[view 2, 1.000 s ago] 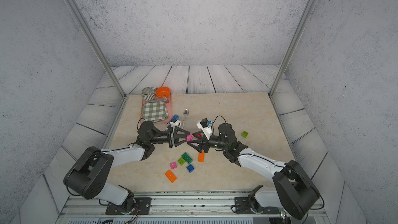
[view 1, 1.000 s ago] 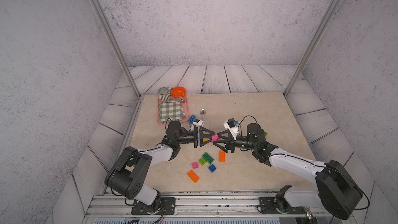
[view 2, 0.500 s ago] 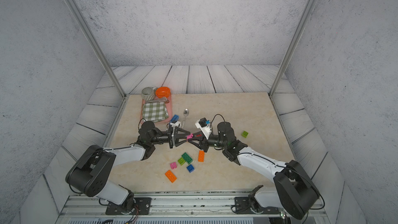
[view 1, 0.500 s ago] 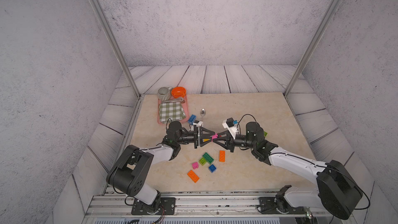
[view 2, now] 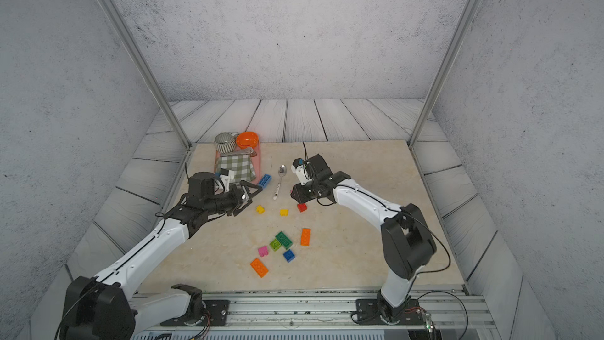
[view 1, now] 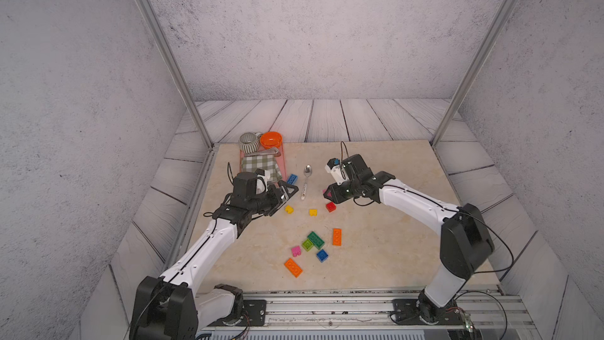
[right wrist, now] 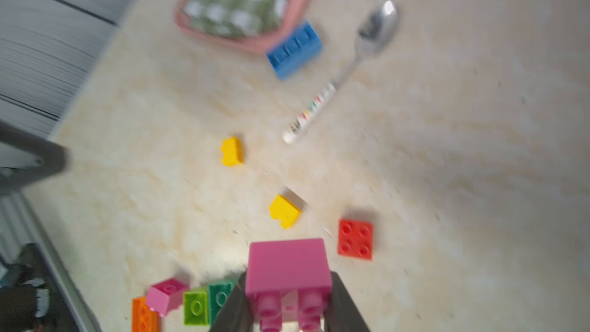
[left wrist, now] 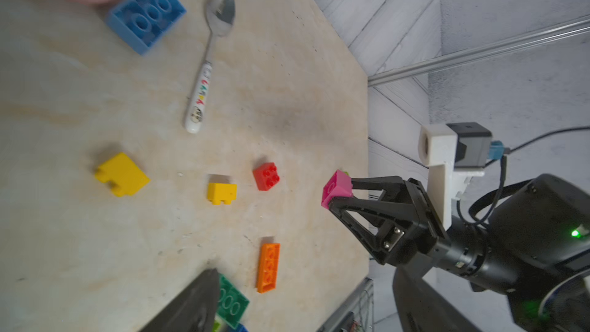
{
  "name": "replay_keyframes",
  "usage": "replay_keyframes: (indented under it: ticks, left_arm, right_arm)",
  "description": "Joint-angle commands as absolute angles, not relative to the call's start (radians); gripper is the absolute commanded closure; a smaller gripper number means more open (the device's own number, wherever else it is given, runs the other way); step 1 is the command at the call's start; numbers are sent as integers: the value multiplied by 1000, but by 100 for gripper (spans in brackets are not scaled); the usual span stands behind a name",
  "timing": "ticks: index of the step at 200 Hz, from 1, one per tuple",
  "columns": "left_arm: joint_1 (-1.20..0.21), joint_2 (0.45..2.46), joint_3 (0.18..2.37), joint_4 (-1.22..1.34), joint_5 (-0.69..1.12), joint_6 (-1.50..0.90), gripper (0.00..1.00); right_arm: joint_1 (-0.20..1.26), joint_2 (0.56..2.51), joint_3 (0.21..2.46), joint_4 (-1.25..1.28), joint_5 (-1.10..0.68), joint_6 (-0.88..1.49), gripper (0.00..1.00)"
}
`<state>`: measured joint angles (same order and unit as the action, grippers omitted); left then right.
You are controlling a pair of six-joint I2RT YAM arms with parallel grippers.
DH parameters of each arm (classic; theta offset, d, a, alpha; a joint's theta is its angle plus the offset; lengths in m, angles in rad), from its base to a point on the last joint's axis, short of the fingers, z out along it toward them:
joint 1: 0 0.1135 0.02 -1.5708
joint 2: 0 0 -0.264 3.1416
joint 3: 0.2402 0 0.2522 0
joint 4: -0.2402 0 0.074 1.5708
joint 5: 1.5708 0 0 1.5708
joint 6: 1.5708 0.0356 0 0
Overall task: Assemble the letter p with lego
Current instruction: Assemble the lego brick with the lego brick.
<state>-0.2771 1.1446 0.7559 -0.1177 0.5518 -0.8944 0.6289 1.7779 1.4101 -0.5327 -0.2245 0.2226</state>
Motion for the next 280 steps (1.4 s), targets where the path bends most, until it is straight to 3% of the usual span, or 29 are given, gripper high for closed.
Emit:
replay_keyframes:
  ticks: [1, 51, 138, 280]
  left_arm:
    - [-278, 1097, 678, -188, 337, -761, 10]
    - [-277, 1056, 509, -44, 152, -669, 10]
    - [-273, 1081, 539, -86, 167, -653, 10]
    - [-273, 1086, 546, -90, 180, -642, 10]
  right_arm:
    - [626, 1899, 1572, -940, -64, 245, 82]
    - [631, 2171, 1939, -1290, 1, 216, 82]
    - [676, 2447, 2353, -1497, -13, 163, 82]
    - [680, 2609, 2526, -1545, 43, 121, 79]
